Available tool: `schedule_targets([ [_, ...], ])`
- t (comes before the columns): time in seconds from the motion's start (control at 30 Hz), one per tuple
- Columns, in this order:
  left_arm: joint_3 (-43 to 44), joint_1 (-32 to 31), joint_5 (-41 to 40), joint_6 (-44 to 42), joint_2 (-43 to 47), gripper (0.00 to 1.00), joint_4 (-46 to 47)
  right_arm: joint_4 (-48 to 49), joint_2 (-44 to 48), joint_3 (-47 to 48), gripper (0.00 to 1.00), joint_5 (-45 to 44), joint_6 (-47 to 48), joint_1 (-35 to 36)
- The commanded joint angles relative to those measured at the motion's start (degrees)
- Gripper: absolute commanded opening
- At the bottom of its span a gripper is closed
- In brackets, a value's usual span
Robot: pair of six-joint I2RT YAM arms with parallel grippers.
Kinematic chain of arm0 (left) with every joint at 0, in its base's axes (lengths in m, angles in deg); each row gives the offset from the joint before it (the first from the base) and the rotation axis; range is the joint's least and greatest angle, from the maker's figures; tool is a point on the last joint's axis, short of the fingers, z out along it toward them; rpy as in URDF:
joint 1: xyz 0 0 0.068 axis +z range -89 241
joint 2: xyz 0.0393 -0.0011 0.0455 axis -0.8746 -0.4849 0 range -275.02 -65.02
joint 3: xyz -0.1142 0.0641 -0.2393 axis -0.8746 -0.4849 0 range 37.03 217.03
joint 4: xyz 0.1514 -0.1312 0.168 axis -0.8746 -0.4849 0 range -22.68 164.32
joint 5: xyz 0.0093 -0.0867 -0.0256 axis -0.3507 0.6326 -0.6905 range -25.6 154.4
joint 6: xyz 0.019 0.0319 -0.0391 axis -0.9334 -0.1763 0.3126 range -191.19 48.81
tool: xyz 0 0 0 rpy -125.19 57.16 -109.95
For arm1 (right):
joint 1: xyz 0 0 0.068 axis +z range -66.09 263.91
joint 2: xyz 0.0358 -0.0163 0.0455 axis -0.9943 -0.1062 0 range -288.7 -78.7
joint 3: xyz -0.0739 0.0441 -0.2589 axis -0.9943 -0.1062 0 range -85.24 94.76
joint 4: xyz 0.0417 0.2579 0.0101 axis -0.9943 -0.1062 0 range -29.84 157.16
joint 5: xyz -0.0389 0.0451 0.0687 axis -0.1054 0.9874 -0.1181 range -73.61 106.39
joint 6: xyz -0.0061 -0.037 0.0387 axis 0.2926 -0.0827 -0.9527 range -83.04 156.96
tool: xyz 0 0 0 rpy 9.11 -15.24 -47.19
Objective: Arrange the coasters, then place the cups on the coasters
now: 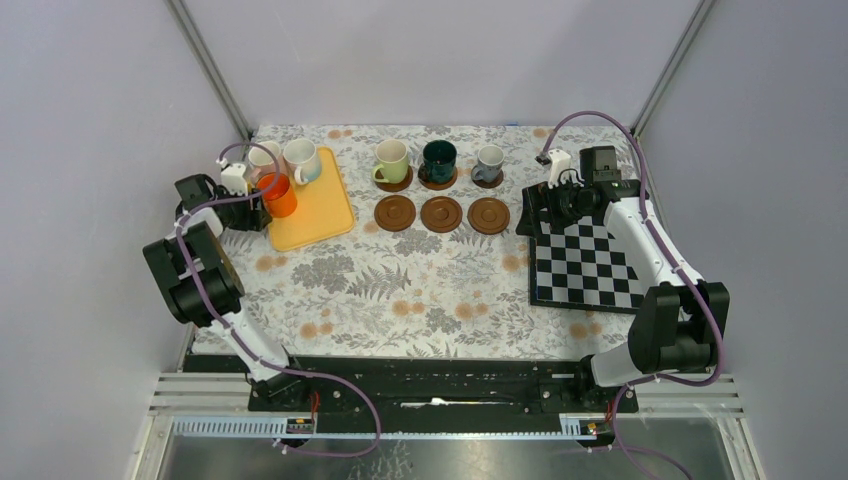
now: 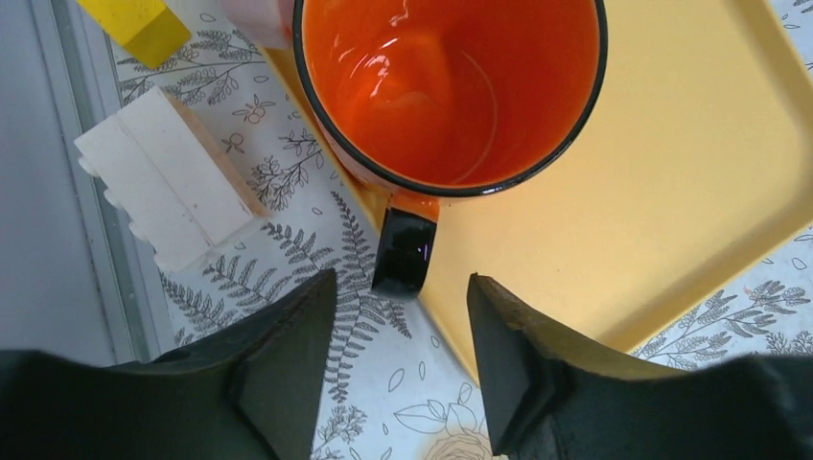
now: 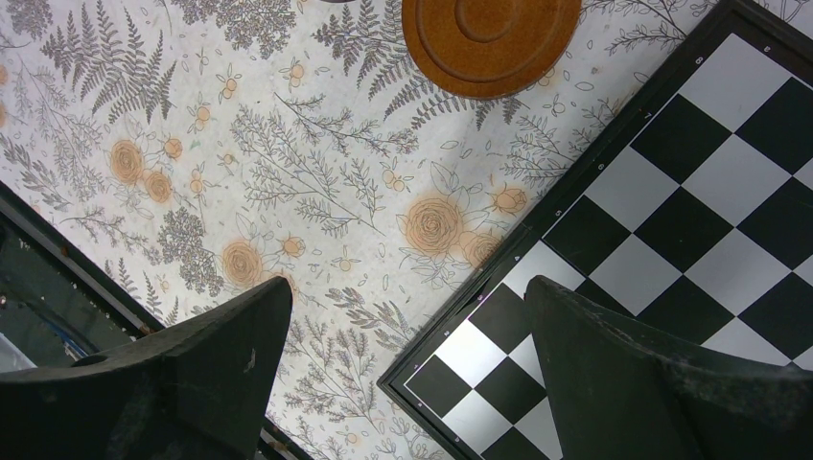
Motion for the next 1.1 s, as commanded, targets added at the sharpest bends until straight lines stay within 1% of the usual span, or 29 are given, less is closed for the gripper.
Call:
schedule_targets([
  [0.0, 3.33, 0.01, 5.24, -2.27, -1.04, 0.55, 0.89, -0.77, 0.53, 1.6, 0.98, 1.5, 0.67, -0.04],
  [0.2, 3.73, -0.61, 6.92, -3.69, -1.88, 0.45, 0.9, -1.08, 0.16, 1.86, 0.98, 1.87, 0.67, -0.01],
  [0.4, 5.39, -1.93, 4.94, -5.79, -2.97, 0.37, -0.65, -1.3, 0.07, 2.46, 0.98, 1.87, 0.67, -0.01],
  [0.6, 4.51, -4.08, 2.96, -4.93, -2.91, 0.28, 1.53, -1.58, -0.6, 2.87, 0.98, 1.96, 0.63, -0.01],
  [0.73, 2.11, -5.08, 3.3, -4.24, -0.79, 0.17, 2.95, -1.93, -0.71, 3.27, 0.98, 1.2, 0.85, -0.01],
  [0.83, -0.18, -5.48, 4.74, -2.7, 1.74, 0.02, 3.54, -1.89, -0.44, 3.24, 0.98, 1.33, 0.77, -0.01],
  [0.87, -0.96, -5.66, 5.21, -2.12, 2.75, 0.0, 3.84, -1.86, -0.41, 3.19, 0.98, 1.46, 0.76, 0.03],
  [1.07, -6.5, -6.82, 7.49, 1.02, 10.06, 0.0, 4.26, -1.48, -0.07, 2.74, 0.98, 2.36, 0.58, -0.04],
])
